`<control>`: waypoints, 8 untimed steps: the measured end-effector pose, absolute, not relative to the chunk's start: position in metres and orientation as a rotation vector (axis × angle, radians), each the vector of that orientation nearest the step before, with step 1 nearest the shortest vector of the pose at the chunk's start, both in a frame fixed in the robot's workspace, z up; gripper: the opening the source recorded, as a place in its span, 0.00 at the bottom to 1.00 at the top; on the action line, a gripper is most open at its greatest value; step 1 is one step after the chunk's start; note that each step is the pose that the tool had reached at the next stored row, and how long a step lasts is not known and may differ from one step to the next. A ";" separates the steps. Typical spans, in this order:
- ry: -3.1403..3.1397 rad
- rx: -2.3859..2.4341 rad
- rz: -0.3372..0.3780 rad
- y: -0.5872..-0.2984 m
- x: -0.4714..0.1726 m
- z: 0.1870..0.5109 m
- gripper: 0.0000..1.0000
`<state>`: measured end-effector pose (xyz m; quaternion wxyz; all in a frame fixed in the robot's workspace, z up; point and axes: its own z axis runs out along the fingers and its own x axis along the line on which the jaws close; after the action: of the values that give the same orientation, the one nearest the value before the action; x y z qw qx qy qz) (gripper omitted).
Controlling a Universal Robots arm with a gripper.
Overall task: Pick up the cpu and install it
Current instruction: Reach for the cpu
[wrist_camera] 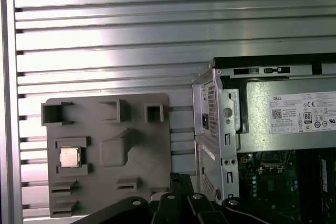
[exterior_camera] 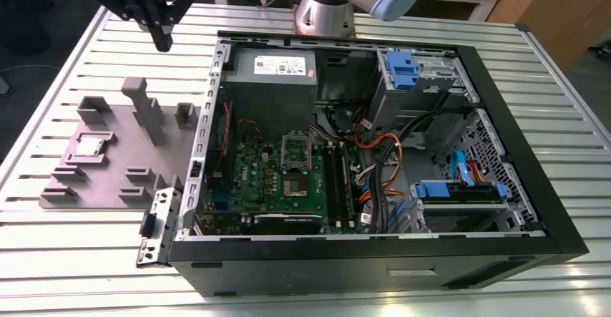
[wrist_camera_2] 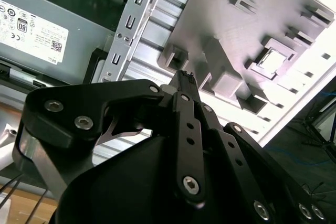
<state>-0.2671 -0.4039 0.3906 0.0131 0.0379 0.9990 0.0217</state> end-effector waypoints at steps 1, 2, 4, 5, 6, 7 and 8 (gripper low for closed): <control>3.112 0.118 0.068 -0.404 -0.268 0.391 0.11; 3.112 0.118 0.068 -0.404 -0.269 0.391 0.11; 3.113 0.118 0.068 -0.404 -0.271 0.391 0.11; 3.112 0.118 0.068 -0.404 -0.271 0.391 0.11; 3.112 0.118 0.068 -0.404 -0.271 0.391 0.11; 3.112 0.118 0.068 -0.404 -0.271 0.391 0.11; 3.112 0.118 0.068 -0.404 -0.271 0.391 0.11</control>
<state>-0.2714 -0.4039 0.3906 0.0131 0.0378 0.9990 0.0217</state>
